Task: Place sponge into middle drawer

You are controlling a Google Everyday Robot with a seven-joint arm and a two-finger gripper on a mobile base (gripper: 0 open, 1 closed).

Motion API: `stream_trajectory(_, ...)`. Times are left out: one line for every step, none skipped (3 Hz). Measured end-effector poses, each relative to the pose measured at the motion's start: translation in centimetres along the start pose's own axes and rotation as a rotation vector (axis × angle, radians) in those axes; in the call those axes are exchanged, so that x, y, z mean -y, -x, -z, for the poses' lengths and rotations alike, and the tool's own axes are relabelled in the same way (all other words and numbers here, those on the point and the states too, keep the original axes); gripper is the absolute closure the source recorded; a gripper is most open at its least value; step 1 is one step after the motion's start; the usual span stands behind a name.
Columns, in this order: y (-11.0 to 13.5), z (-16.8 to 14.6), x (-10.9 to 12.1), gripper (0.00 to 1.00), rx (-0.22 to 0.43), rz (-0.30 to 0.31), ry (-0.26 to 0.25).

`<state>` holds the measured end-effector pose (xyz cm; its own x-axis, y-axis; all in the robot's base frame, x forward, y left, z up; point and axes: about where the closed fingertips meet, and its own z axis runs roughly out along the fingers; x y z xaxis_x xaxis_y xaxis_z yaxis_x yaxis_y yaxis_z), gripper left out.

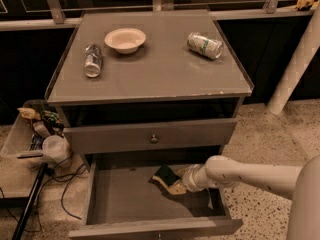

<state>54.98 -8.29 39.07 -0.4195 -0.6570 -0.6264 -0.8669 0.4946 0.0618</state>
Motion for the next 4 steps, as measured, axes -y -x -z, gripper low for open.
stream_trajectory(0.0, 0.0, 0.0, 0.36, 0.0, 0.0, 0.0)
stream_trajectory(0.0, -0.01, 0.0, 0.13, 0.0, 0.0, 0.0)
stream_trajectory(0.0, -0.01, -0.01, 0.0, 0.0, 0.0, 0.0)
stream_trajectory(0.0, -0.02, -0.01, 0.0, 0.0, 0.0, 0.0)
